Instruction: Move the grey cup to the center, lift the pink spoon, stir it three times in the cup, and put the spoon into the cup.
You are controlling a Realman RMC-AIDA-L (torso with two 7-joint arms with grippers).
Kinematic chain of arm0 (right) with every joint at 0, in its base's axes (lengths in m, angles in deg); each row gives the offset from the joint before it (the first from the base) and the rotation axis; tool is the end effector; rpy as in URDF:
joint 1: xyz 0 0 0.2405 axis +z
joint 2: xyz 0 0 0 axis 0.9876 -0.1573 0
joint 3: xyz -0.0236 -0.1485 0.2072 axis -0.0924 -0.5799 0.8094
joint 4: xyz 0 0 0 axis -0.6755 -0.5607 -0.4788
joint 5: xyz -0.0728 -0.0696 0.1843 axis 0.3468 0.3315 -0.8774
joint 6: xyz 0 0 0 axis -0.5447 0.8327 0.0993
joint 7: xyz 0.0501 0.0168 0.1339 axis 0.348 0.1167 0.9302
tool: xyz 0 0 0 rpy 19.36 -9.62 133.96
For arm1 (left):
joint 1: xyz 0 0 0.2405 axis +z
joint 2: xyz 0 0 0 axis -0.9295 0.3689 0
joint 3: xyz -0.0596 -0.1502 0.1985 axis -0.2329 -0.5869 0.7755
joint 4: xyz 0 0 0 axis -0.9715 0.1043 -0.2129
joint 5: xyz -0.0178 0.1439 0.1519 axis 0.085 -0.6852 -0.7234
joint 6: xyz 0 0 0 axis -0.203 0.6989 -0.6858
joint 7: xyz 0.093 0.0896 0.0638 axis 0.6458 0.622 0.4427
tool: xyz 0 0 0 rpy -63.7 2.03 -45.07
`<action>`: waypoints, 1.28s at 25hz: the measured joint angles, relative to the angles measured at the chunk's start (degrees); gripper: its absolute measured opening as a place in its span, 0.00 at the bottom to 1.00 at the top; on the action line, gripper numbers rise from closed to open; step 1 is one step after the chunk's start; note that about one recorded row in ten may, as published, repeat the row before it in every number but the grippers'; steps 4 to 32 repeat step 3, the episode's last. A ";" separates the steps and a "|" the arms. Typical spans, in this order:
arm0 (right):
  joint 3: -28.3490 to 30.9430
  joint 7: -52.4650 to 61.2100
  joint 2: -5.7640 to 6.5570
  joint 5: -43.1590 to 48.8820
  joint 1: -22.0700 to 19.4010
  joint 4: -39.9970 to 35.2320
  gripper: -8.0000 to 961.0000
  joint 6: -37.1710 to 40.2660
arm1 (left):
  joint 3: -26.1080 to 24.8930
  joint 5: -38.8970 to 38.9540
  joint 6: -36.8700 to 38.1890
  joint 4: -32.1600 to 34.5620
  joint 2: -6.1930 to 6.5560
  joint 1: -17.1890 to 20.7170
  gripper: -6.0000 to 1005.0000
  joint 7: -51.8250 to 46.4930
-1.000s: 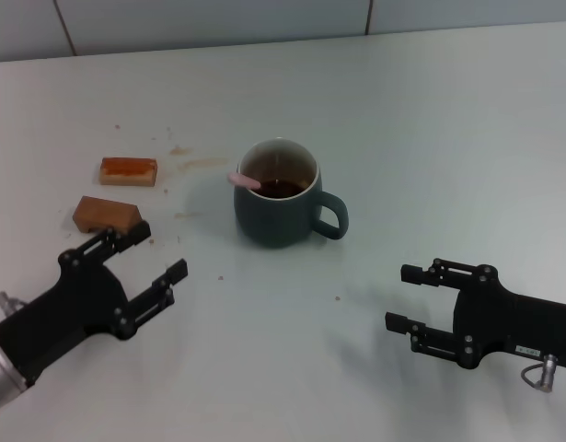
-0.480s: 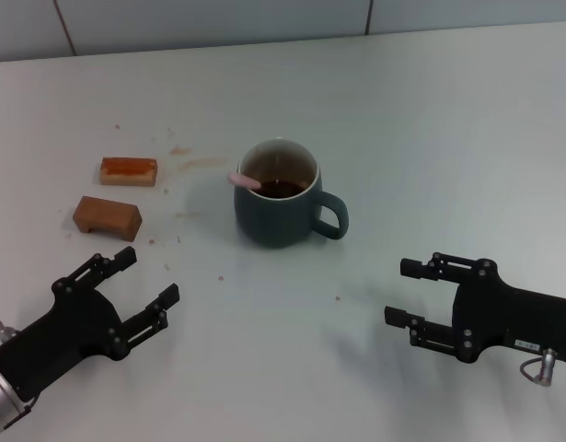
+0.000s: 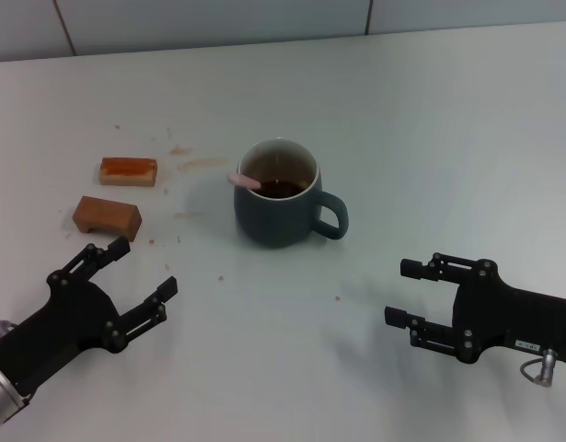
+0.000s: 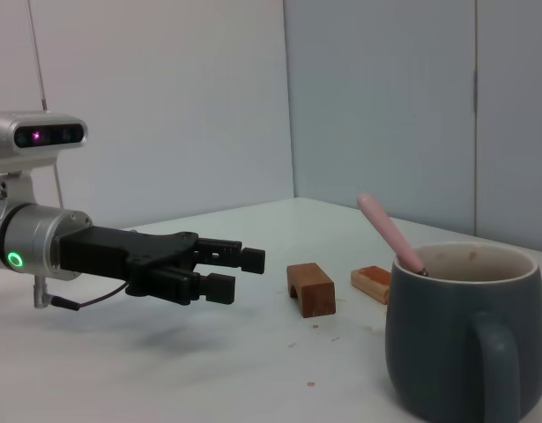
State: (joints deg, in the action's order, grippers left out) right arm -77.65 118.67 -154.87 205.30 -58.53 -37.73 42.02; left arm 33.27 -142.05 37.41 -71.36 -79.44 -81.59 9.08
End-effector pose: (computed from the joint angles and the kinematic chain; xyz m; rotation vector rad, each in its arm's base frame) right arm 0.3196 0.2441 -0.0445 -2.6424 0.3452 0.7605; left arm -0.3412 0.2202 -0.0496 -2.2692 -0.4655 -0.7849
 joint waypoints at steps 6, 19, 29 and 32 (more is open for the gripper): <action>0.00 0.00 0.00 0.01 0.01 0.00 0.67 0.01 | 0.01 0.00 -0.02 0.00 -0.02 -0.10 0.83 0.01; 0.00 0.00 0.00 0.01 0.01 0.00 0.67 0.01 | 0.01 0.00 -0.02 0.00 -0.02 -0.10 0.83 0.01; 0.00 0.00 0.00 0.01 0.01 0.00 0.67 0.01 | 0.01 0.00 -0.02 0.00 -0.02 -0.10 0.83 0.01; 0.00 0.00 0.00 0.01 0.01 0.00 0.67 0.01 | 0.01 0.00 -0.02 0.00 -0.02 -0.10 0.83 0.01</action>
